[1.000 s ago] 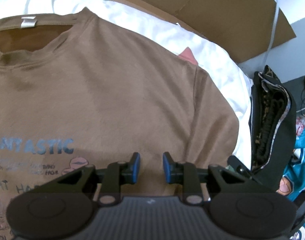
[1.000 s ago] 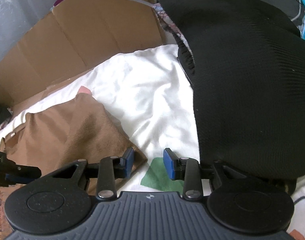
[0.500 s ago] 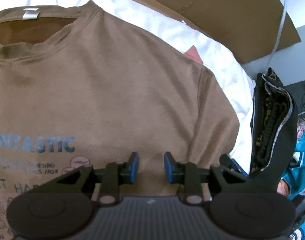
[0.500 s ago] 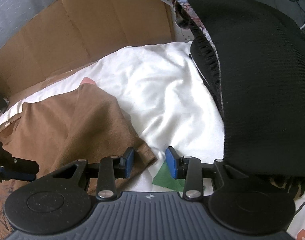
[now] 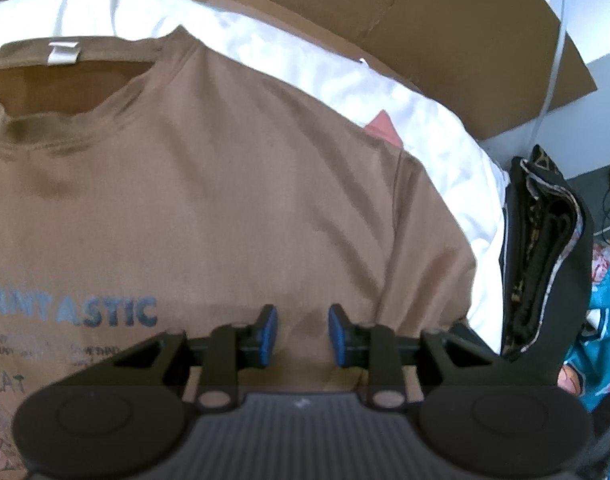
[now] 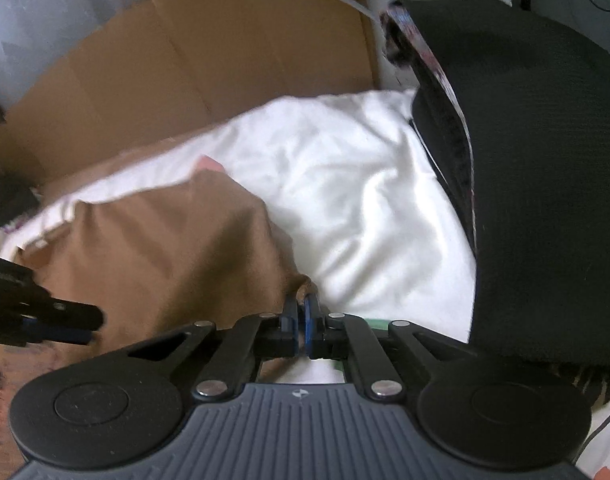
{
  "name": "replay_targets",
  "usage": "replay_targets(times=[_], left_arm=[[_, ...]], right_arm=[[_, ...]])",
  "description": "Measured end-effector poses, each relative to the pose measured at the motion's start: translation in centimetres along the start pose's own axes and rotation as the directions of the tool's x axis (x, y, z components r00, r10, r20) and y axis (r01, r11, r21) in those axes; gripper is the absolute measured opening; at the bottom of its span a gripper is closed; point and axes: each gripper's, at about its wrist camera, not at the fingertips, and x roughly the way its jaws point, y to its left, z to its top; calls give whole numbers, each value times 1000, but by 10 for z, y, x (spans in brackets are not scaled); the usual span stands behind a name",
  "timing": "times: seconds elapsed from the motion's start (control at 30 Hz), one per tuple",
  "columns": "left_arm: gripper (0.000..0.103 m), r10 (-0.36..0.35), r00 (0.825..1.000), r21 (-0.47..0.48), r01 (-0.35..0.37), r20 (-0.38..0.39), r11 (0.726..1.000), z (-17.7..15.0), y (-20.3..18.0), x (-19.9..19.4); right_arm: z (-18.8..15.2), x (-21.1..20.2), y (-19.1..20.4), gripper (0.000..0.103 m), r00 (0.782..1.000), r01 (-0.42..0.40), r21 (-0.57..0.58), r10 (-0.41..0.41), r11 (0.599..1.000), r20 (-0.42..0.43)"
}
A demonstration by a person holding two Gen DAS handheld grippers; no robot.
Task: Fold clothes
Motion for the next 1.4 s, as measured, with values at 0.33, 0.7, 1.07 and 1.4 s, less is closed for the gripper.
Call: replay_targets(times=[0.33,0.7,1.07,1.4], left_arm=[[30,-17,999,-13,17,29,1000,6,-2,-9],[30,-14,998,-69,18,68,997,15,26,-36],[30,-17,995,-124,30,98,992,24,61,-56],[30,-20,994,-164,38,105,986,32,86,-61]], right_arm=[[19,-37,29,0,981,-188,38,185,981,63],[21,-36,81,0,952,-306,33,304,952,44],[15,-3,133,0,952,-305,-15,304,952,-18],[16,20,161,3,952,-303,-11,302,953,-49]])
